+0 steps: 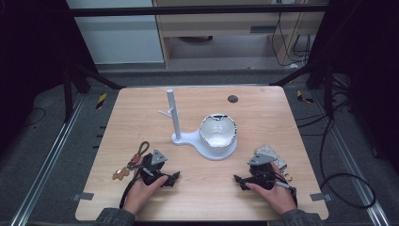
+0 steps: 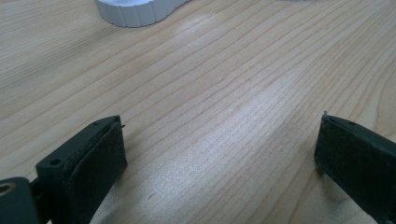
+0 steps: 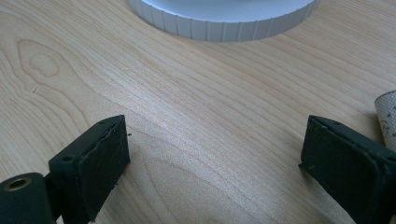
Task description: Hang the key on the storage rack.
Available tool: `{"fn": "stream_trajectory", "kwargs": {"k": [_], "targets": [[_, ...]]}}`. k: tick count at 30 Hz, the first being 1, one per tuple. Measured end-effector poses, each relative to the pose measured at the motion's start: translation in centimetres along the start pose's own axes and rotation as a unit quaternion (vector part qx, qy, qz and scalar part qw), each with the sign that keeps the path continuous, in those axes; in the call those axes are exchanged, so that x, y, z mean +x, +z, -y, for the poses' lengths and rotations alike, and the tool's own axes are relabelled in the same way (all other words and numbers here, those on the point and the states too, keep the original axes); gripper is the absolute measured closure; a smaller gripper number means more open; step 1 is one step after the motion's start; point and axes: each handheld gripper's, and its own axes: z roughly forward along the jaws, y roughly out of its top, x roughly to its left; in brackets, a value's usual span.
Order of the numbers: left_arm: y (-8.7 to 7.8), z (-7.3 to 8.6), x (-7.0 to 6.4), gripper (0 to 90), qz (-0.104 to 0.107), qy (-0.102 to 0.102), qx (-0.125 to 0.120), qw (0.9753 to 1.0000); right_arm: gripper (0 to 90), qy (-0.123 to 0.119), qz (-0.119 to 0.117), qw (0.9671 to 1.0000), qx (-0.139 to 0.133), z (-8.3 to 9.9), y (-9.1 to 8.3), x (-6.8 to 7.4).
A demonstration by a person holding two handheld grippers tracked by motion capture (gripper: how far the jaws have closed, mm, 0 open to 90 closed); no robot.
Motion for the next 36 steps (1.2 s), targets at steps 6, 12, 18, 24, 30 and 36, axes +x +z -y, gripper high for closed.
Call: {"fn": "stream_trajectory", "kwargs": {"k": [6, 12, 18, 24, 30, 36], "targets": [[-0.1, 0.1, 0.0, 0.9, 0.003, 0.002, 0.0, 1.0, 7.6, 0.001, 0.002, 1.0, 0.001, 0.0, 0.0, 0.0], [-1.4, 0.0, 0.4, 5.9, 0.009, -0.002, -0.021, 0.9997, 7.6, 0.002, 0.002, 1.0, 0.0, 0.0, 0.0, 0.1], [-2.9, -1.0, 1.9, 7.7, -0.002, 0.004, -0.007, 1.0, 7.2, 0.002, 0.0, 1.0, 0.0, 0.0, 0.0, 0.1], [-4.6, -2.7, 3.3, 7.5, -0.027, 0.005, 0.026, 0.9993, 6.9, 0.002, -0.001, 1.0, 0.002, 0.0, 0.0, 0.0], [-6.3, -2.7, 4.9, 4.6, -0.063, -0.01, 0.048, 0.9968, 6.3, 0.004, 0.001, 1.0, 0.002, -0.1, 0.1, 0.1], [-7.5, -2.1, 6.1, 8.2, -0.093, -0.021, 0.066, 0.9932, 6.4, 0.006, 0.001, 1.0, 0.002, 0.0, 0.0, 0.3]]}}
